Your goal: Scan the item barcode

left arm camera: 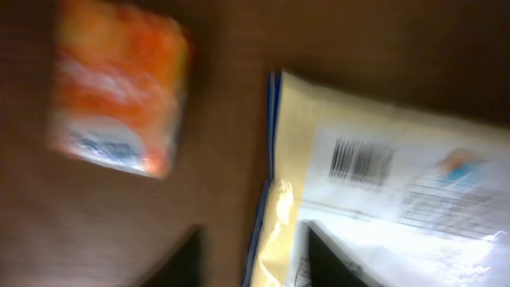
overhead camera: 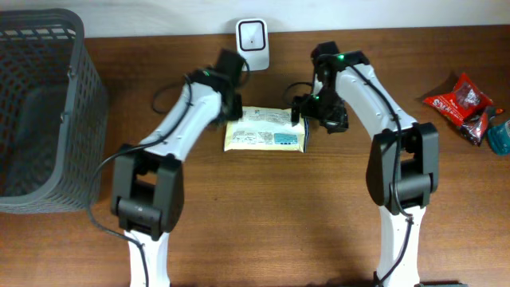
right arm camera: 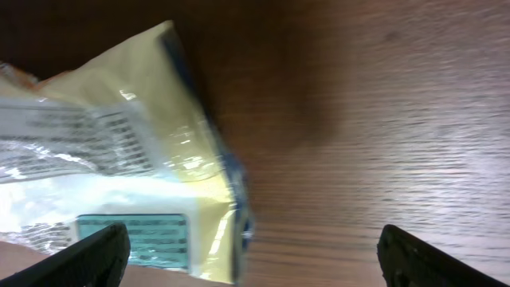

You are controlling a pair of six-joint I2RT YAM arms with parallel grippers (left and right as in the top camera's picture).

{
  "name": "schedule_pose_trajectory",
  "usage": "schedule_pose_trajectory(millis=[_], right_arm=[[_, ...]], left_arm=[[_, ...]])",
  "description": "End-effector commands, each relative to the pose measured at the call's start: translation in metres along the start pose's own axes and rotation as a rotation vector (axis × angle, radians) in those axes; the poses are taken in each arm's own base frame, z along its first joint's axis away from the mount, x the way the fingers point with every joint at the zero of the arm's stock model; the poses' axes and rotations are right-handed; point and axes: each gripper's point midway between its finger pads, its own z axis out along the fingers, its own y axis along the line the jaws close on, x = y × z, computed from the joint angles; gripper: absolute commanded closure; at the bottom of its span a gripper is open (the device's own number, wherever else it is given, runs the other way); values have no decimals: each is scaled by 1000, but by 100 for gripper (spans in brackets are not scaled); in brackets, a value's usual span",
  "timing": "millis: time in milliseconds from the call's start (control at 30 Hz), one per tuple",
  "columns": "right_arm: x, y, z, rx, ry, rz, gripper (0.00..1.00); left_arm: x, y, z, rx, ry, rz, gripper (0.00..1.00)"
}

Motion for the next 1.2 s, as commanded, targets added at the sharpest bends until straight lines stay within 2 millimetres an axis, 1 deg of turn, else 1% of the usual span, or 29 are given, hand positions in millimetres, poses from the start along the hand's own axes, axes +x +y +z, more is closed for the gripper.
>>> schedule_pose_trajectory(millis=[0,67,100,200,267,400,733,767,833,867,933,1000,1033,1067,1100,1133,1167], right_arm=[[-7,-2,-25,-29,-49,-42,1],[-7,-3,-25,-28,-47,-41,1],[-8,-2,-25,-29,-52,-42,1],[-14,-1,-26,-37,-76,-46,1],[-16,2,-22,-37,-79,-53,2],[-12,8,-12,-30,-61,-68,1],[-14,7,-11,-25,-67,-70,2],[-13,9,-11,-36,-62,-70,1],[-11,19,-7,-86,-57,-103,1],[-11,25,-3,-108,-61,-127,1],[-10,29,9,-111,-68,-144,0],[-11,34,23,-120,-90,-162,9],[-12,36,28,-125,-102,-157,16],[-13,40,36,-133,-119,-142,19],[-14,41,42,-140,-130,-134,19],[-14,41,49,-144,-136,-121,24],[-13,41,54,-146,-141,-116,41]], left_arm=[[-66,48,-95,20,-191,-120,1],[-67,72,-96,-3,-175,-161,1],[-61,97,-89,-34,-134,-201,1],[-55,125,-85,-64,-95,-249,1],[-51,135,-84,-76,-77,-267,1],[-49,136,-84,-79,-68,-266,1],[-49,136,-84,-79,-69,-266,1],[-49,136,-84,-79,-69,-266,1],[-49,136,-84,-78,-69,-266,1],[-49,136,-84,-78,-69,-266,1],[-49,136,-84,-78,-69,-266,1],[-49,136,-84,-78,-69,-266,1],[-49,136,-84,-78,-69,-266,1],[-49,136,-84,-78,-69,-266,1],[-49,136,-84,-78,-69,-266,1],[-49,136,-84,-78,-69,-266,1],[-49,136,-84,-78,-69,-266,1]])
